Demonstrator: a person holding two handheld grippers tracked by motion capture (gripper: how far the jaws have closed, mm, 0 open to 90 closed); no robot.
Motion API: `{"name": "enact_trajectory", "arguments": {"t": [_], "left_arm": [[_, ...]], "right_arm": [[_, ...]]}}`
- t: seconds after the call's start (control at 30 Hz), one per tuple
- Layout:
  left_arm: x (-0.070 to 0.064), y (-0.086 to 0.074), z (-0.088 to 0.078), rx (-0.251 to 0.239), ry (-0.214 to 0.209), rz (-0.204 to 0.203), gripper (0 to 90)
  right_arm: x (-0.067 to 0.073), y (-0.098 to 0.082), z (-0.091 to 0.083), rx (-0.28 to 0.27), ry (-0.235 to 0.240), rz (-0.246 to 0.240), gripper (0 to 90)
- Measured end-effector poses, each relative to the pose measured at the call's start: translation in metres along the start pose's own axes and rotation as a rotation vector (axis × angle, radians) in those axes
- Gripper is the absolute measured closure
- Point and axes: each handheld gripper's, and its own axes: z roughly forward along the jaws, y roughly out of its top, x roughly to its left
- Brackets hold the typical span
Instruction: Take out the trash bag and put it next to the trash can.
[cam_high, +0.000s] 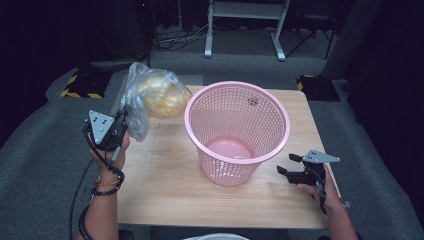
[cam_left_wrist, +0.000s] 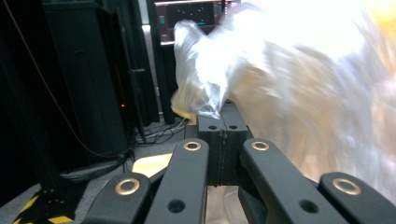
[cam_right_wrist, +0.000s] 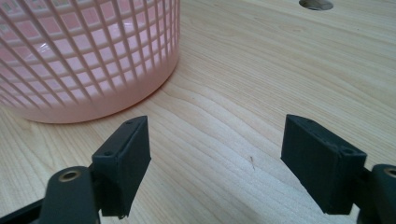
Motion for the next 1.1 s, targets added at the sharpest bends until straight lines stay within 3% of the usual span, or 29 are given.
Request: {"name": "enact_trajectory", "arguments": {"t": [0.33,0.83,1.1], "left_arm": [[-0.015,-0.014,0.016,0.043,-0.055,0.006,90.0],[-0.028,-0.031,0.039,0.080,-0.097,-0.003,90.0],[-0.033,-0.042,0.051,0.132,-0.138,-0.002,89.9]], "right_arm": [[0.000,-0.001,0.001,0.016,-0.003,-0.006,24.5],[-0.001,-0.002,0.002,0.023,-0.004,-0.008,24.8],[-0.001,-0.003,0.003,0.031,0.000,-0.010,24.9]]}}
